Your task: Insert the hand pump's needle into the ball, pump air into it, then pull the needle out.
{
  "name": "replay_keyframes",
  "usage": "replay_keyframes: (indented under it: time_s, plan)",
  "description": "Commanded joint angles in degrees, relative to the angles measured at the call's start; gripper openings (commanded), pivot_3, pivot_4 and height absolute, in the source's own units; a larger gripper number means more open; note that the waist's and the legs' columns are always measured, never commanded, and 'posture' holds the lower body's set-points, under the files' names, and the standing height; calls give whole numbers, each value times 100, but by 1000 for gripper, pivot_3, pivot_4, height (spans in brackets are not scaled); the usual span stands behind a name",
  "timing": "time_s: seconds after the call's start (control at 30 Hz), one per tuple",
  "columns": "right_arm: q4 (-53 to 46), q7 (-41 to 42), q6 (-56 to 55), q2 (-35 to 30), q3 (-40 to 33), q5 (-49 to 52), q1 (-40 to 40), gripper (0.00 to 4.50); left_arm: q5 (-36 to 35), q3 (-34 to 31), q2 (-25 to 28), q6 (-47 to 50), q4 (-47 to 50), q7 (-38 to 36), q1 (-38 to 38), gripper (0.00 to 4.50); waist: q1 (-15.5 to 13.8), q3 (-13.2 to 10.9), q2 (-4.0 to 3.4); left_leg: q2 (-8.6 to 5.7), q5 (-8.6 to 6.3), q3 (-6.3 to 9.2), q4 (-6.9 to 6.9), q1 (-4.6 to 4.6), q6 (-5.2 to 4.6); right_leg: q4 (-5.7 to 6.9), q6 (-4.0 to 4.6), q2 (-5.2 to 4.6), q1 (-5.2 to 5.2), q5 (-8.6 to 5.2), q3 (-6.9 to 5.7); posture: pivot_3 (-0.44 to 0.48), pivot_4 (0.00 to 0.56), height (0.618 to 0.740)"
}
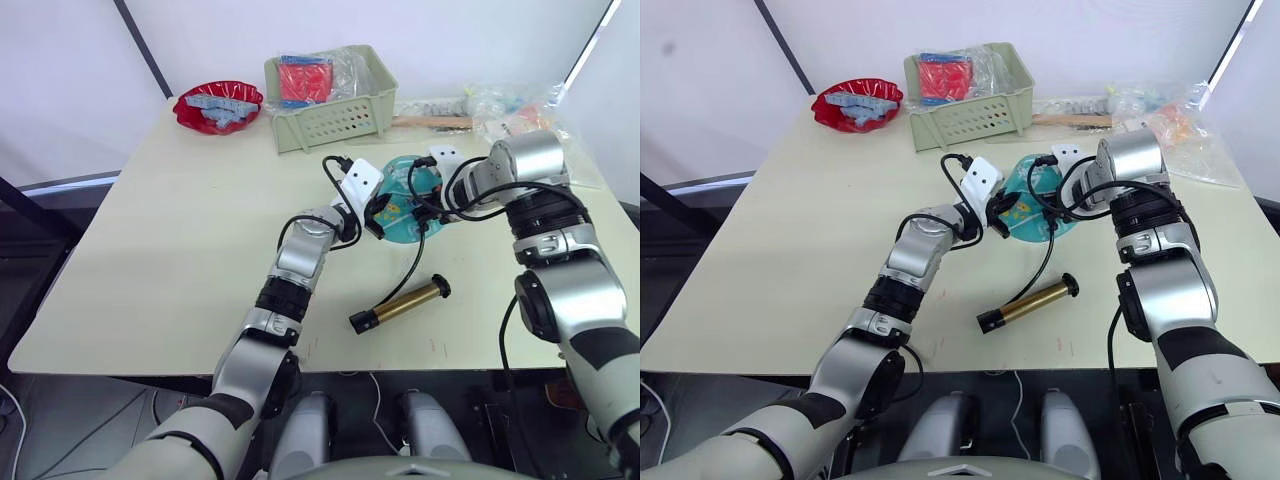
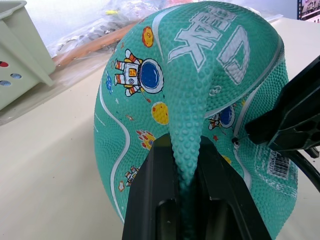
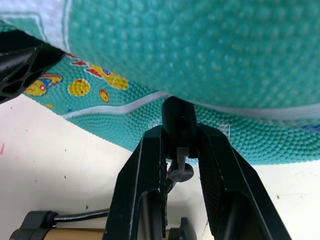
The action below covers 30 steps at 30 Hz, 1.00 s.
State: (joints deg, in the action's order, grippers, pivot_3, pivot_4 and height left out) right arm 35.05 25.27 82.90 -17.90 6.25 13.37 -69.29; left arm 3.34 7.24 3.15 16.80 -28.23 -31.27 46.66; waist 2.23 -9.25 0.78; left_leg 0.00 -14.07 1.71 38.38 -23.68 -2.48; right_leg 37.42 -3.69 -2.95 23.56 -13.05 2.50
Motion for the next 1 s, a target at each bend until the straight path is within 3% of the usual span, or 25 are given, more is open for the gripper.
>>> replay_keyframes:
  time_s: [0.03, 0.27, 0.6, 1.0]
  plan:
    - [-150, 252, -532, 195, 165, 65, 190, 380, -88, 483, -298, 21, 26, -393, -149, 13, 2, 1, 1, 0, 0, 0, 0, 1, 0, 0, 0, 0, 0, 0, 0, 0, 150, 738]
    - [-686, 579, -803, -40, 344, 5, 548, 380, -78, 470, -286, 41, 54, -383, -181, 13, 10, 28, 8, 1, 0, 1, 0, 5, 0, 1, 0, 1, -4, 0, -1, 0, 150, 738]
    - [-2311, 841, -110, -742, 425, 238, 1039, 380, -60, 370, -223, -69, -152, -346, -58, 13, -54, 16, -9, -8, 0, 16, -3, -14, 0, -5, 0, -4, 5, -1, -9, 0, 150, 738]
    - [-3591, 831, -195, -1195, 409, 399, 1656, 380, -43, 384, -228, -156, -263, -339, -28, 13, -176, 11, -18, -24, 1, 21, -39, -29, 2, -59, -2, -22, 5, -2, -20, 0, 150, 738]
